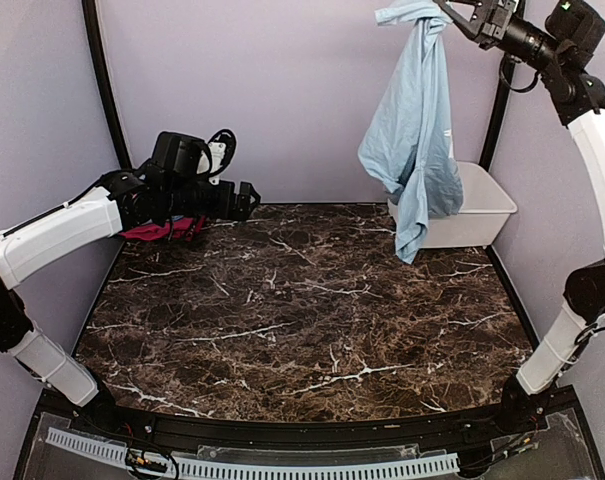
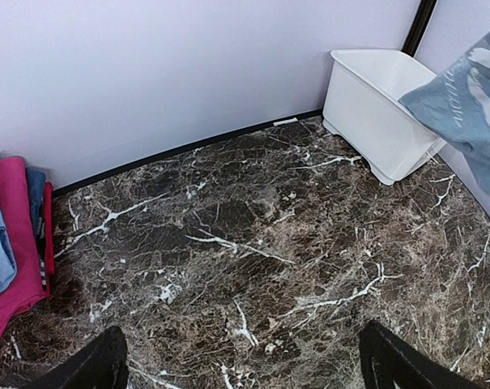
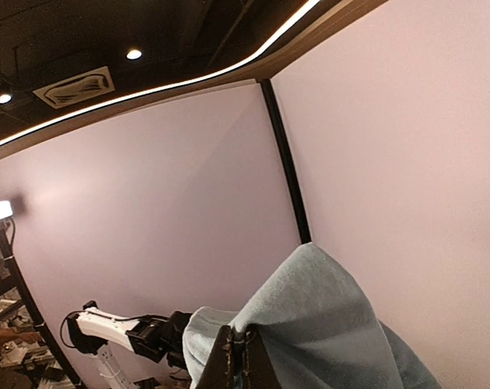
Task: Fold and stack the mixed laundry pile
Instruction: Place the crumpled T-shirt at the center of the board.
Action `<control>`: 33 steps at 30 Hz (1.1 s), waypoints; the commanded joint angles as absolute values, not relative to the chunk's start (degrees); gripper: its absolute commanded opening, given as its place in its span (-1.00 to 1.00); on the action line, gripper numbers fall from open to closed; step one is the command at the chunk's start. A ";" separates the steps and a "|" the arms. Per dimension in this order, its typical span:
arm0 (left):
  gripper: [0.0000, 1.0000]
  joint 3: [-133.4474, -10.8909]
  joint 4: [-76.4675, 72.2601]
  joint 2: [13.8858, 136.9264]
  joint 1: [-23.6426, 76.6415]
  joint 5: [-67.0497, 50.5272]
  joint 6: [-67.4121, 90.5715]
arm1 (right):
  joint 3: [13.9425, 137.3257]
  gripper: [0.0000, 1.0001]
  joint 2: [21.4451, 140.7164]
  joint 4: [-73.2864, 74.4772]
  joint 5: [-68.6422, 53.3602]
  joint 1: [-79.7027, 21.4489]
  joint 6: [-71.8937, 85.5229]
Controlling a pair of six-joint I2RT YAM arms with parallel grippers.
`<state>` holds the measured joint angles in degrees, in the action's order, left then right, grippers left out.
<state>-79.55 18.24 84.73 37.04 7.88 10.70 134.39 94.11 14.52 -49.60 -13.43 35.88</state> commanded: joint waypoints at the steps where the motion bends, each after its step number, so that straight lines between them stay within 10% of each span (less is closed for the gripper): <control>1: 0.98 -78.01 16.66 82.66 37.27 7.81 12.04 | 135.71 -1.00 93.00 3.16 -55.12 -17.68 43.56; 16: 0.98 -76.78 19.13 80.39 35.43 13.30 15.92 | 150.26 -1.00 111.79 -9.13 -58.50 -31.77 58.67; 23: 0.98 -73.81 19.75 78.26 32.63 13.60 17.32 | 113.00 -1.00 94.23 -9.33 -58.85 -26.55 50.71; 29: 0.98 -71.32 18.22 78.46 31.78 11.66 14.20 | 90.98 -1.00 86.24 24.70 -48.56 -13.57 23.07; 33: 0.98 -70.88 16.72 81.86 31.73 6.66 11.98 | 90.52 -0.51 97.72 33.78 -37.84 -16.57 13.30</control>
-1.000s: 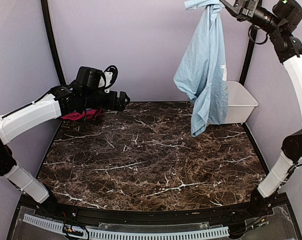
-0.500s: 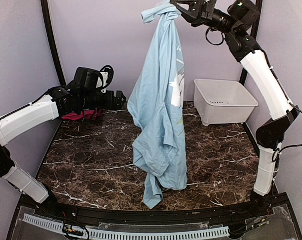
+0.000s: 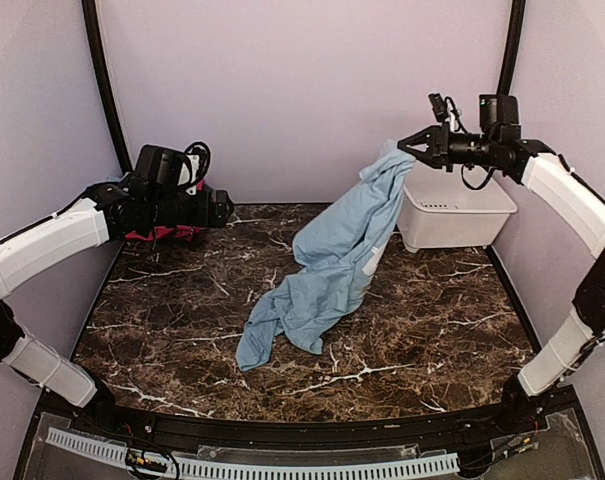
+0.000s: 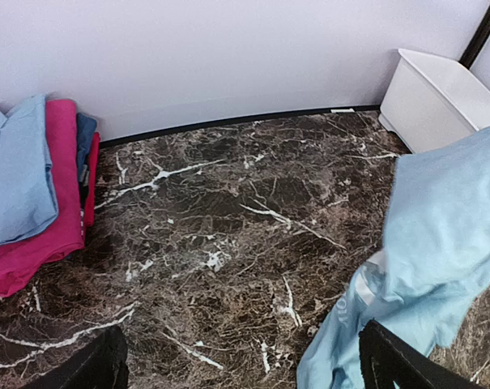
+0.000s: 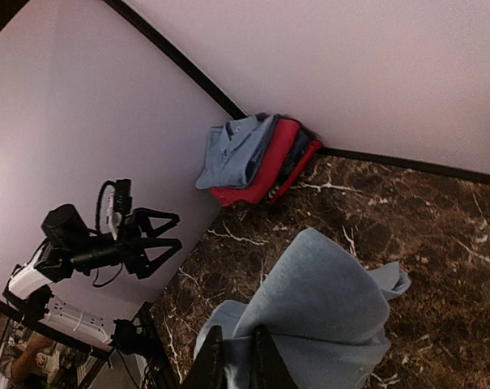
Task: Fold and stack the mixed laundry pile
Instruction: Place the crumpled T-shirt at the center of the board, then rotate the crumpled T-shirt at the center of the board.
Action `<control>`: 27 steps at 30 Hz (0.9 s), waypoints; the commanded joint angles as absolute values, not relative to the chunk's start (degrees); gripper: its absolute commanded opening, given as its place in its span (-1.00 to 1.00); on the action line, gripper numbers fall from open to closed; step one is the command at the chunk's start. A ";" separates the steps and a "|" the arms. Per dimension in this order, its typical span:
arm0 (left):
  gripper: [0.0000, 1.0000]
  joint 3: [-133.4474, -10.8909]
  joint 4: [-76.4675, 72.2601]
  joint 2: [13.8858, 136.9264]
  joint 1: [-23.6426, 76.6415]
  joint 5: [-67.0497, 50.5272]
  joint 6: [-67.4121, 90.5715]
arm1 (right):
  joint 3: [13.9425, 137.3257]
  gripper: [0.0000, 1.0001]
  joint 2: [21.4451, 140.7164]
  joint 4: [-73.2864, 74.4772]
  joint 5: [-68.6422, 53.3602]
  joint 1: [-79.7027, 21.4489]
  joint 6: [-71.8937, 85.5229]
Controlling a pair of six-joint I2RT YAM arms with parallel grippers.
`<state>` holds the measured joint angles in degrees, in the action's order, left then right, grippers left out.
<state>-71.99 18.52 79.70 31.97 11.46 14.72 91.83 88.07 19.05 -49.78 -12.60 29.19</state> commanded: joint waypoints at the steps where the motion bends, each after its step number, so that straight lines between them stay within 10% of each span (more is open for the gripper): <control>1: 0.97 -71.09 16.66 82.68 31.73 4.68 11.70 | 91.88 -0.31 100.29 35.47 -33.70 -17.81 11.91; 7: 0.98 -71.15 16.97 88.74 32.83 -6.11 12.45 | 94.47 0.39 99.81 36.87 -24.83 -22.84 11.02; 27: 0.54 -65.53 13.39 105.46 38.50 -12.22 18.10 | 80.70 0.37 109.10 28.20 -19.99 -38.17 16.08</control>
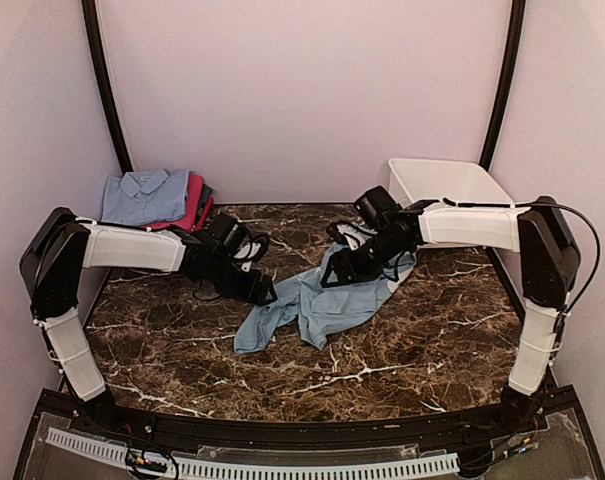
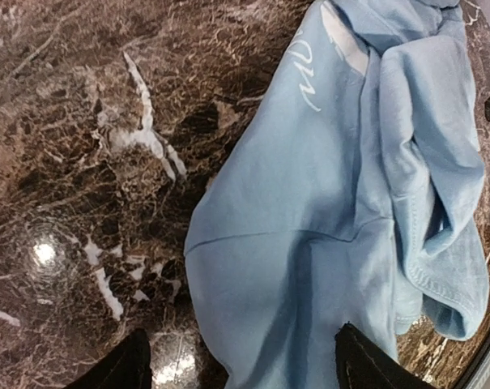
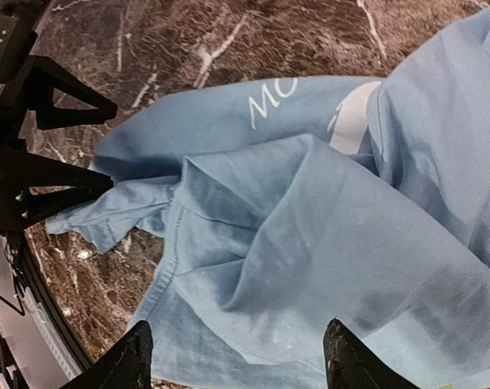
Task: Fold and stack the mixed laundry pile
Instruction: Rotate the crumpled T-shirt at the center of the board.
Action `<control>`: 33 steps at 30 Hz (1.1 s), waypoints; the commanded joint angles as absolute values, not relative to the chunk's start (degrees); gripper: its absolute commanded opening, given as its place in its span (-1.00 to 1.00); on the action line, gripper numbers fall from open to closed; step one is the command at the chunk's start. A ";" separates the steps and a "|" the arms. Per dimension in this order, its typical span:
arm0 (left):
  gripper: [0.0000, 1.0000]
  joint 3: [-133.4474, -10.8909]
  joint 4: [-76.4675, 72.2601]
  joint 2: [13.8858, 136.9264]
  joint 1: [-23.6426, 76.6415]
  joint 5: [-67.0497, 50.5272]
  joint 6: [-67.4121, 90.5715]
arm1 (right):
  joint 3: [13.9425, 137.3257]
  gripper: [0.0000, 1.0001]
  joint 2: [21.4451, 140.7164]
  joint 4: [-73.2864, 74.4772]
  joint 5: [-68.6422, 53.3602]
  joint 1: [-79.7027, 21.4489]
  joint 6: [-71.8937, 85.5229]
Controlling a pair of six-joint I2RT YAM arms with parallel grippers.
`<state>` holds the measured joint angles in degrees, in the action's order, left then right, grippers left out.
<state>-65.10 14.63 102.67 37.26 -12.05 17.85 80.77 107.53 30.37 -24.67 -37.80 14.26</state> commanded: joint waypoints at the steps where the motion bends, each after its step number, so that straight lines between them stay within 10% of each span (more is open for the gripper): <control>1: 0.46 -66.39 13.89 106.25 38.67 -11.91 17.93 | 80.38 0.37 109.86 28.21 -19.28 -38.22 16.03; 10: -0.82 -68.19 22.28 109.13 48.65 -5.92 11.49 | 80.33 0.28 116.03 29.80 -13.63 -37.38 13.97; 14: -1.00 -64.41 20.74 105.22 58.45 -7.69 8.11 | 84.47 0.09 117.74 28.23 -17.06 -37.27 12.48; 21: -0.72 -63.92 11.56 101.21 70.37 -16.12 10.41 | 91.68 -1.00 115.93 25.26 -27.48 -37.97 11.75; 27: 0.21 -57.48 1.96 91.98 62.17 -15.90 16.64 | 83.33 -1.00 101.31 25.66 -22.45 -36.93 12.48; 33: 0.36 -57.33 5.36 87.96 48.60 -5.74 21.70 | 71.64 -0.03 89.22 28.18 -21.06 -36.89 14.15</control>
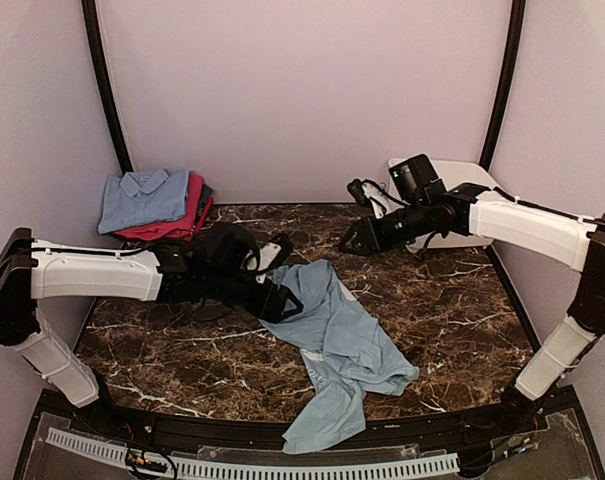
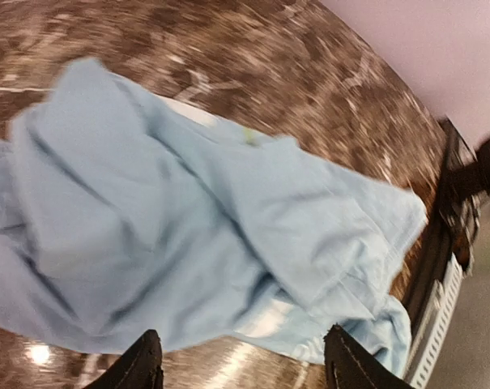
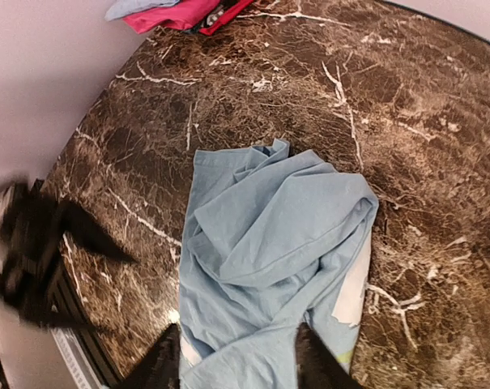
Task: Fold and stack the mixed laundry pile
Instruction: Rotate the crumpled T-shirt at the center of the board.
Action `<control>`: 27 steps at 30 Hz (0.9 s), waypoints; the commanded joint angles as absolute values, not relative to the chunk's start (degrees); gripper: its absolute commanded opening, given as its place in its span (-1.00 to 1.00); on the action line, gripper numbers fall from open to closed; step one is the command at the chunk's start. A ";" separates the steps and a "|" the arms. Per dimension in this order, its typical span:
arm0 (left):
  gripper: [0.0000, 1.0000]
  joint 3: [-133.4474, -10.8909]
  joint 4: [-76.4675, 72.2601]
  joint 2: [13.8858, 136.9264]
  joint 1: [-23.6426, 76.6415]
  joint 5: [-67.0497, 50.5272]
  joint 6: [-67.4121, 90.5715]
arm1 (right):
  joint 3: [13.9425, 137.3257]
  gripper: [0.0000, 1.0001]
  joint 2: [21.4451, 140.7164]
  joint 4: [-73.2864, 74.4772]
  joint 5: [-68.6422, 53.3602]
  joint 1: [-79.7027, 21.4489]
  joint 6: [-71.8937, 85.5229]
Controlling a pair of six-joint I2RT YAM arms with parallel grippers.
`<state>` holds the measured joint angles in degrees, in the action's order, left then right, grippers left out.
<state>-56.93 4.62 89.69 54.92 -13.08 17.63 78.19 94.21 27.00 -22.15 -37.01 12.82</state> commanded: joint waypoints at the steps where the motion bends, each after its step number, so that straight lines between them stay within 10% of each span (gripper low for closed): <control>1: 0.38 -58.24 6.50 89.31 47.55 -2.89 21.66 | 69.74 0.04 88.11 28.49 -21.00 -37.09 14.57; 16: 0.44 -79.01 26.35 113.61 41.67 11.70 17.85 | 56.61 0.16 93.46 26.85 -17.84 -45.16 20.04; 27: -0.49 -62.34 28.40 106.26 40.52 11.88 26.11 | 62.81 -0.44 105.72 25.52 -10.74 -43.37 14.31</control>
